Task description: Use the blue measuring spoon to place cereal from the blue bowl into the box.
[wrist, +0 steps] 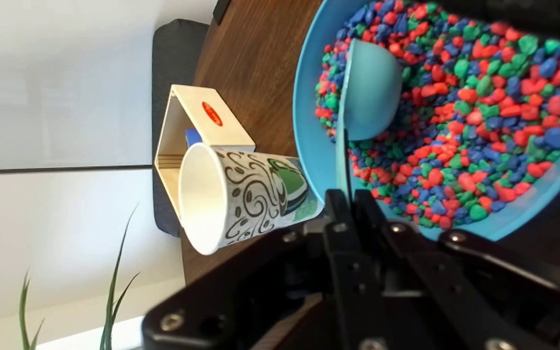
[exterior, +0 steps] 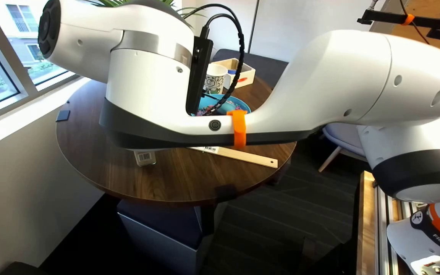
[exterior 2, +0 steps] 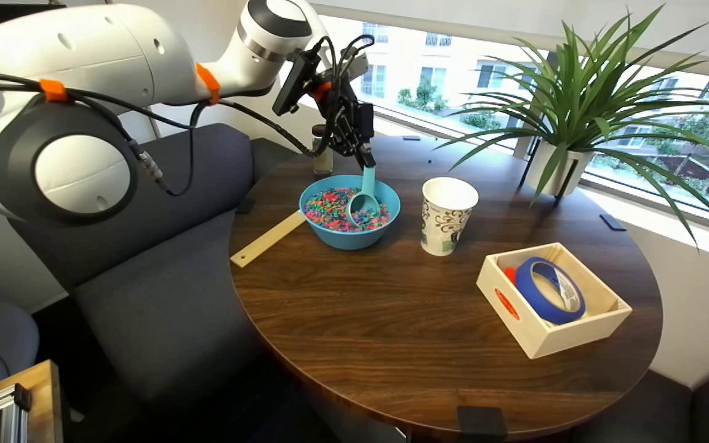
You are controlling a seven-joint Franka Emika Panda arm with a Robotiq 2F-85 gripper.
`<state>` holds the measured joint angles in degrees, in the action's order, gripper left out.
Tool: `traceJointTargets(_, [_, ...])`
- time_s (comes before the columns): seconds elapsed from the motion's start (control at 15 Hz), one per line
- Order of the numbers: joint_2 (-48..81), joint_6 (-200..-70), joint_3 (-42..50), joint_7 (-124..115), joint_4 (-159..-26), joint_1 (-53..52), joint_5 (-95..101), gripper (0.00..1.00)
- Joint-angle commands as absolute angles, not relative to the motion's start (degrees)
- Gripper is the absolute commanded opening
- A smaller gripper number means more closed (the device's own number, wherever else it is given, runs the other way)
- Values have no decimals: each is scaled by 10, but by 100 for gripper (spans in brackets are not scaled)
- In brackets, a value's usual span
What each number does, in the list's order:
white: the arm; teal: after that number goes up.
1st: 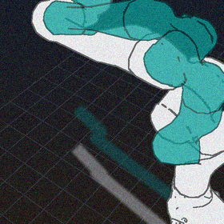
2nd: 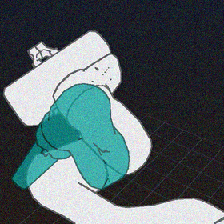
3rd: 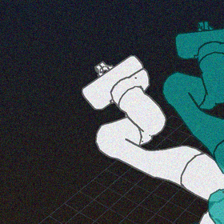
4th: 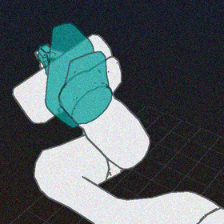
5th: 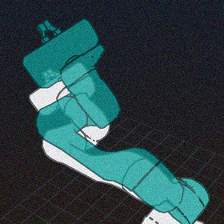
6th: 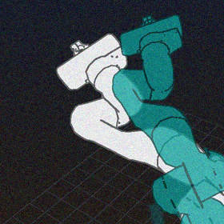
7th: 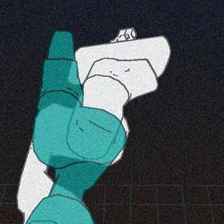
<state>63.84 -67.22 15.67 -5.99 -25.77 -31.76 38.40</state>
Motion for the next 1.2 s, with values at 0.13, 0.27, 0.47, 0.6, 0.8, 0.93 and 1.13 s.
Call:
traceJointTargets(0.13, [627,-669,161,-44,-266,-342,415,4])
traceJointTargets(0.27, [625,-667,164,-42,-268,-349,428,4])
traceJointTargets(0.47, [626,-665,169,-43,-270,-363,455,3])
traceJointTargets(0.6, [624,-662,170,-40,-273,-370,473,3])
traceJointTargets(0.8, [618,-666,169,-12,-278,-377,500,3])
traceJointTargets(0.93, [611,-666,168,6,-279,-378,515,3])
traceJointTargets(1.13, [603,-672,169,28,-282,-377,543,3])
